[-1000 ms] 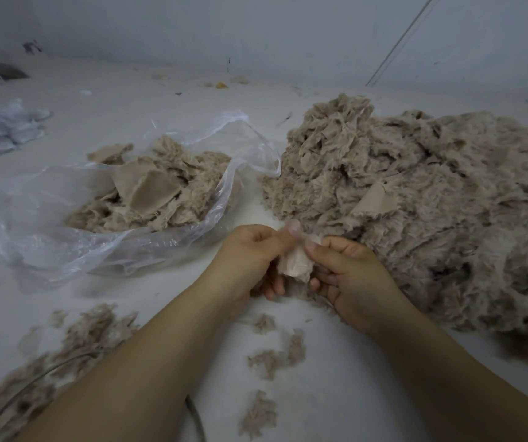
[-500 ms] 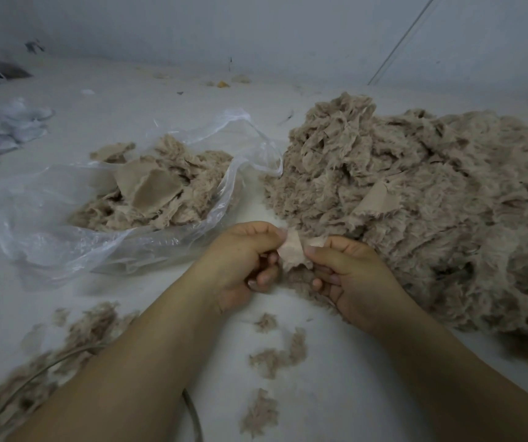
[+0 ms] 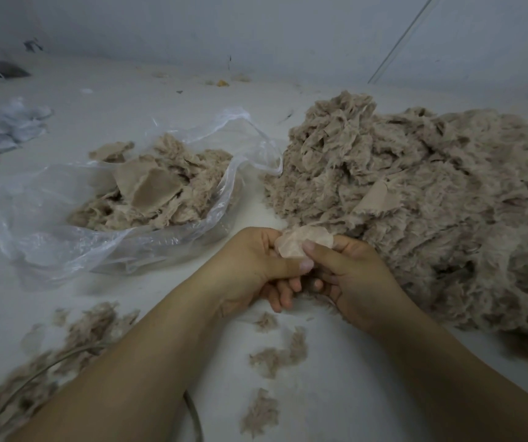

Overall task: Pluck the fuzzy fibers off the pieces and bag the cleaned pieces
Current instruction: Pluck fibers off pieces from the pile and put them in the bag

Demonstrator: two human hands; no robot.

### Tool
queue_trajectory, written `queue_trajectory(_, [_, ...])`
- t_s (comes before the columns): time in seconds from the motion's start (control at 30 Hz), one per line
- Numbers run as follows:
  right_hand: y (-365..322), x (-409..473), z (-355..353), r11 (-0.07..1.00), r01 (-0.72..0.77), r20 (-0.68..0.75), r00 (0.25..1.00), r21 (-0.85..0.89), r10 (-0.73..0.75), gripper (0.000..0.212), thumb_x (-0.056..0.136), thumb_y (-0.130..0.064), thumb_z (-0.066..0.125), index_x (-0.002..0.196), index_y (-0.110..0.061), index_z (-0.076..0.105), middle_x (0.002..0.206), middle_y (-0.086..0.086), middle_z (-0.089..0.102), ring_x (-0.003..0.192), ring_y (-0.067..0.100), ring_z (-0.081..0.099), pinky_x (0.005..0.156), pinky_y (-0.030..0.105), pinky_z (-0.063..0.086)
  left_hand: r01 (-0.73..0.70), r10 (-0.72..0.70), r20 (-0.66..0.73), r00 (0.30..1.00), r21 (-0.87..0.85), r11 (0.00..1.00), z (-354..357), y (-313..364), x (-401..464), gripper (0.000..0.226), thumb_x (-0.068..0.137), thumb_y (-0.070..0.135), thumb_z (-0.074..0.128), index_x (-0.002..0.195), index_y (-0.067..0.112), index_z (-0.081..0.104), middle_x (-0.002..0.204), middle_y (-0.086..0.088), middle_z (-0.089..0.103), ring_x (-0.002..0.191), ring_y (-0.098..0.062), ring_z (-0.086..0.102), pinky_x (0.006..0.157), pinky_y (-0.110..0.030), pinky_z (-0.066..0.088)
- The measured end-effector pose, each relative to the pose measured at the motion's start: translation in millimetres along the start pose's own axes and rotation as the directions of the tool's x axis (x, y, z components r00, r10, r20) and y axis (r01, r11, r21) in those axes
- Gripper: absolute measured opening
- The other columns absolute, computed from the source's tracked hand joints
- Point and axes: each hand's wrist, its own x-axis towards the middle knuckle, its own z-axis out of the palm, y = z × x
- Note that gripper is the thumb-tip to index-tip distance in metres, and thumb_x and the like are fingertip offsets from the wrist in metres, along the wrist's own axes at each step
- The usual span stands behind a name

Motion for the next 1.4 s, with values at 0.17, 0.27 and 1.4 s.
queue_trajectory(0.17, [-1,0,-1,0.996,-0.030,-0.035,0.999,0.083,0.033,0.025,0.094,-0.014,0.060,0.077,-0.014,0.079,0.078,0.010,0.074,0.055,0.011,0.064,0.044,0.018,0.045,0.122,-0.129,0.057,0.990,0.113,0.986,-11,5,-6,0.013,0.081,-0.012,0.066,0.074,-0.002,0.061,0.053,-0.018,0.060,0.032,-0.021,0.054,0.032,-0.020,0.042])
queue_trajectory(0.27, [-1,1,-2,0.996,-0.058,-0.055,0.997,0.067,0.062,0.025,0.093,-0.007,0.060,0.075,-0.012,0.077,0.075,0.008,0.074,0.053,0.010,0.064,0.042,0.018,0.044,0.083,-0.076,-0.088,0.993,0.080,0.993,-14,9,-5,0.012,0.083,-0.010,0.059,0.077,0.001,0.059,0.051,-0.014,0.054,0.029,-0.018,0.044,0.032,-0.015,0.030])
queue_trajectory(1.4, [0,6,-5,0.992,-0.107,-0.050,0.993,0.073,0.111,0.026,0.096,-0.018,0.057,0.073,-0.005,0.060,0.051,-0.002,0.037,0.038,0.005,0.031,0.045,0.022,0.046,-0.318,0.349,-0.589,0.729,0.161,0.934,-13,8,5,0.009,0.091,0.000,0.063,0.095,0.008,0.062,0.065,-0.002,0.065,0.054,-0.019,0.063,0.051,-0.030,0.050])
